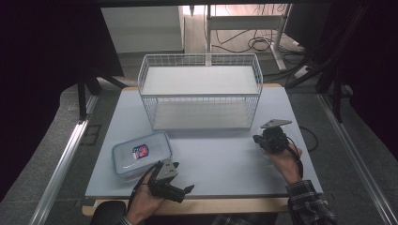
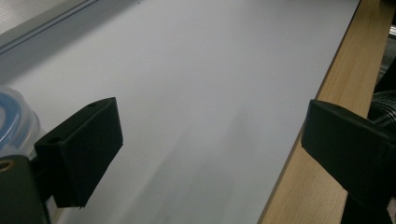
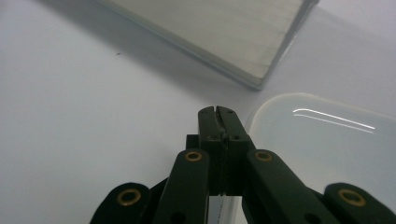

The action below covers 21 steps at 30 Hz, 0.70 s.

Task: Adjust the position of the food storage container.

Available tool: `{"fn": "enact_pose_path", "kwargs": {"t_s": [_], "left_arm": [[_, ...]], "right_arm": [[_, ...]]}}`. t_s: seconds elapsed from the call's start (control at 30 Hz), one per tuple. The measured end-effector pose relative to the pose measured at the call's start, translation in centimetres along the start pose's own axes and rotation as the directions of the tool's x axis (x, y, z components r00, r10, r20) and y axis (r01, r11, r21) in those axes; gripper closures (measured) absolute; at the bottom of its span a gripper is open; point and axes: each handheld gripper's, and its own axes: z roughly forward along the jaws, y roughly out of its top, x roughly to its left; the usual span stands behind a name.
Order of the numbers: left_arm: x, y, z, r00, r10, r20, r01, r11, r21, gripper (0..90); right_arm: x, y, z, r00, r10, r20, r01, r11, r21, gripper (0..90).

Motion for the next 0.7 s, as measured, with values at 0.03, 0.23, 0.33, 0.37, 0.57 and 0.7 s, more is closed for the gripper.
{"fn": "enact_pose_path", "kwargs": {"t_s": [0.03, 0.23, 0.33, 0.37, 0.57, 0.7], "left_arm": [[0.0, 0.1, 0.0, 1.0000, 0.001, 0.000, -0.001, 1.0000, 0.001, 5.3], [0.0, 0.3, -0.2, 0.9995, -0.015, 0.028, 0.015, 0.9999, -0.001, 5.0], [0.1, 0.7, -0.4, 0.9994, -0.021, 0.026, 0.021, 0.9998, -0.002, 6.3], [0.1, 0.7, -0.4, 0.9994, -0.021, 0.026, 0.021, 0.9998, -0.002, 6.9], [0.3, 1.9, -1.8, 0.9999, -0.002, -0.013, 0.001, 0.9994, -0.036, 21.2], [1.8, 2.2, -4.1, 0.9984, -0.036, -0.044, 0.033, 0.9978, -0.058, 42.3]], "right_arm": [[-0.4, 0.2, 0.2, 0.9999, 0.009, 0.013, -0.009, 1.000, 0.001, 89.3], [-2.0, 0.3, 0.3, 0.9970, 0.058, 0.051, -0.058, 0.998, -0.004, 89.3], [-2.1, 0.2, 0.1, 0.9970, 0.063, 0.044, -0.063, 0.998, -0.016, 89.1], [-2.1, 0.2, 0.1, 0.9970, 0.063, 0.044, -0.063, 0.998, -0.016, 89.1], [-1.3, 0.1, -0.7, 0.9983, 0.058, -0.003, -0.058, 0.997, -0.059, 87.2], [0.1, -0.1, -1.3, 0.9996, 0.014, -0.026, -0.016, 0.997, -0.077, 87.2]]}}
